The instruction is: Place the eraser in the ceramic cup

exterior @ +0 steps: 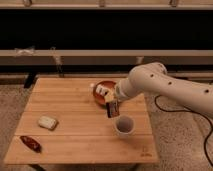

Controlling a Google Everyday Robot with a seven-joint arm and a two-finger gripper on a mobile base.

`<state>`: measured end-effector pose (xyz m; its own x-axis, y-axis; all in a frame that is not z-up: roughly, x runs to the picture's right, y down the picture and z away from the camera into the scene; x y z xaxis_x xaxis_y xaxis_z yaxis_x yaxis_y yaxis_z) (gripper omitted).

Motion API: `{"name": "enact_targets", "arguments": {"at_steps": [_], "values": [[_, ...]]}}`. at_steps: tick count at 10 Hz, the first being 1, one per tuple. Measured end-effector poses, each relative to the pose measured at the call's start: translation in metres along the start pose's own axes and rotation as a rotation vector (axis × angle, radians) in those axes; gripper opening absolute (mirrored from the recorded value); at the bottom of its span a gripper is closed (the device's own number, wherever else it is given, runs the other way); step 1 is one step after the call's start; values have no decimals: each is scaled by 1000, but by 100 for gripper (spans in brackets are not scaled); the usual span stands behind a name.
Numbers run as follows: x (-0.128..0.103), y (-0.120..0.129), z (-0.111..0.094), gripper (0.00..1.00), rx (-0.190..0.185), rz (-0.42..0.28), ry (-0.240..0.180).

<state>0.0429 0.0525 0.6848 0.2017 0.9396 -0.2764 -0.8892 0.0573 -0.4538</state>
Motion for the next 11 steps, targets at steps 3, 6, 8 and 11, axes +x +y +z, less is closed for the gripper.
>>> {"name": "enact_targets", "arguments": {"at_steps": [3, 6, 8, 11], "values": [[16, -13, 0, 0, 4, 10, 6], [30, -29, -1, 0, 13, 32, 12], [35, -38, 0, 0, 15, 48, 11], [38, -48, 3, 5, 16, 74, 13]]}}
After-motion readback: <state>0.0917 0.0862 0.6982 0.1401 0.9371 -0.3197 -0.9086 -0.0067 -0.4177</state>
